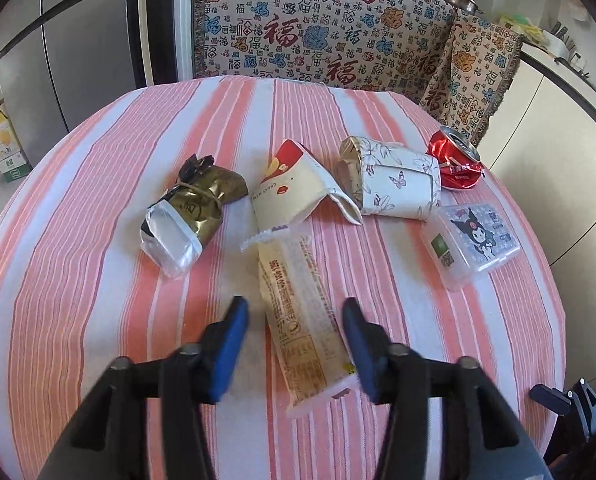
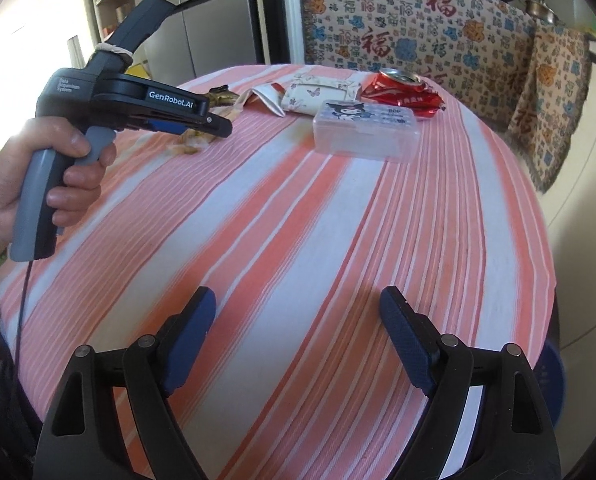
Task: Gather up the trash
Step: 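Grasp the snack bar wrapper with the left gripper while the right grasps the Kuromi box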
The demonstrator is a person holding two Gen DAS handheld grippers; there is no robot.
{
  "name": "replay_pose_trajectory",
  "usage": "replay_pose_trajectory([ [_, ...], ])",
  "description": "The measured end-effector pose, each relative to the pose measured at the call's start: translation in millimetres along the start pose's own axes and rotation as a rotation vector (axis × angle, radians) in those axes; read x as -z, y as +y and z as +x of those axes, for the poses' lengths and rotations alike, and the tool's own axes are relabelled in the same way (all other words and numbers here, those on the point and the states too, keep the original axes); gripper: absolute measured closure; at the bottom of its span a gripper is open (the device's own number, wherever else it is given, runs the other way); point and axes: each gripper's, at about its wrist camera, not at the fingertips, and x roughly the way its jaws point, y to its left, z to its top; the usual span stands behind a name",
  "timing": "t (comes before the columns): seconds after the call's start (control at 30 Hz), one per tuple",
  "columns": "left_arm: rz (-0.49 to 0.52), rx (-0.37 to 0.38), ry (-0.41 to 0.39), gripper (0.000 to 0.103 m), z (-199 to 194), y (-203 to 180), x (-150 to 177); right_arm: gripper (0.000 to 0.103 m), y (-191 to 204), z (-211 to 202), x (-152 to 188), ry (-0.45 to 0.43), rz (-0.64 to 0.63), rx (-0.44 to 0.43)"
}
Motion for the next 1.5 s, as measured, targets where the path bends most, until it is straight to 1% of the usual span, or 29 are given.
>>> replay_pose_trajectory([
  [0.03, 0.003, 0.006, -0.003, 0.078, -2, -1, 2, 0.018, 0, 0, 0, 0.000, 0.002, -0.001],
  [0.1, 0.008, 0.009, -0.020, 0.082, -10, 0, 7, 0.018, -1, 0, 0, 0.000, 0.006, -0.002],
  [0.23, 0.018, 0.002, -0.036, 0.082, -31, 1, 23, 0.018, -7, -2, -2, 0.006, 0.026, -0.011],
  [0.33, 0.030, -0.011, -0.035, 0.082, -45, 3, 39, 0.018, -19, -1, -9, 0.014, 0.037, -0.011],
  [0.47, 0.041, -0.033, -0.046, 0.081, -55, 4, 58, 0.018, -43, 6, -30, 0.025, 0.035, 0.005],
  [0.5, 0.043, -0.040, -0.048, 0.076, -54, 4, 60, 0.018, -48, 9, -37, 0.031, 0.035, 0.008],
  [0.53, 0.047, -0.048, -0.047, 0.065, -53, 4, 61, 0.018, -56, 15, -46, 0.039, 0.037, 0.000],
  [0.57, 0.050, -0.055, -0.043, 0.058, -50, 4, 62, 0.018, -61, 20, -54, 0.044, 0.040, -0.010],
  [0.6, 0.050, -0.060, -0.039, 0.047, -47, 4, 63, 0.018, -65, 25, -61, 0.049, 0.037, -0.017],
  [0.63, 0.046, -0.068, -0.037, 0.043, -44, 5, 64, 0.018, -69, 31, -69, 0.053, 0.028, -0.025],
  [0.7, 0.043, -0.071, -0.032, 0.042, -40, 7, 66, 0.018, -73, 40, -83, 0.056, 0.009, -0.032],
  [0.73, 0.046, -0.075, -0.044, 0.042, -40, 7, 66, 0.018, -76, 46, -89, 0.067, 0.001, -0.040],
  [0.77, 0.048, -0.083, -0.050, 0.039, -39, 8, 67, 0.018, -77, 52, -94, 0.075, -0.004, -0.040],
  [0.83, 0.044, -0.083, -0.061, 0.039, -38, 10, 67, 0.018, -79, 62, -102, 0.083, -0.012, -0.040],
  [0.93, 0.042, -0.084, -0.071, 0.039, -38, 11, 67, 0.018, -74, 76, -106, 0.112, -0.031, -0.086],
  [1.0, 0.038, -0.081, -0.072, 0.039, -38, 12, 68, 0.018, -63, 75, -105, 0.104, -0.064, -0.150],
  [1.03, 0.033, -0.077, -0.073, 0.039, -38, 13, 67, 0.018, -56, 71, -103, 0.104, -0.074, -0.201],
  [1.07, 0.028, -0.072, -0.075, 0.039, -38, 14, 67, 0.018, -49, 68, -101, 0.109, -0.080, -0.269],
  [1.13, 0.019, -0.062, -0.078, 0.039, -39, 15, 68, 0.019, -35, 59, -95, 0.132, -0.094, -0.427],
  [1.17, 0.018, -0.061, -0.078, 0.039, -39, 15, 68, 0.020, -29, 54, -92, 0.135, -0.118, -0.452],
  [1.2, 0.018, -0.062, -0.079, 0.039, -39, 15, 68, 0.020, -25, 49, -92, 0.127, -0.150, -0.421],
  [1.33, 0.034, -0.084, -0.075, 0.038, -37, 11, 68, 0.016, -32, 55, -104, 0.113, -0.221, -0.177],
  [1.4, 0.039, -0.090, -0.073, 0.038, -36, 10, 68, 0.016, -39, 66, -114, 0.129, -0.228, -0.150],
  [1.5, 0.037, -0.087, -0.074, 0.038, -36, 11, 68, 0.016, -37, 91, -127, 0.178, -0.238, -0.128],
])
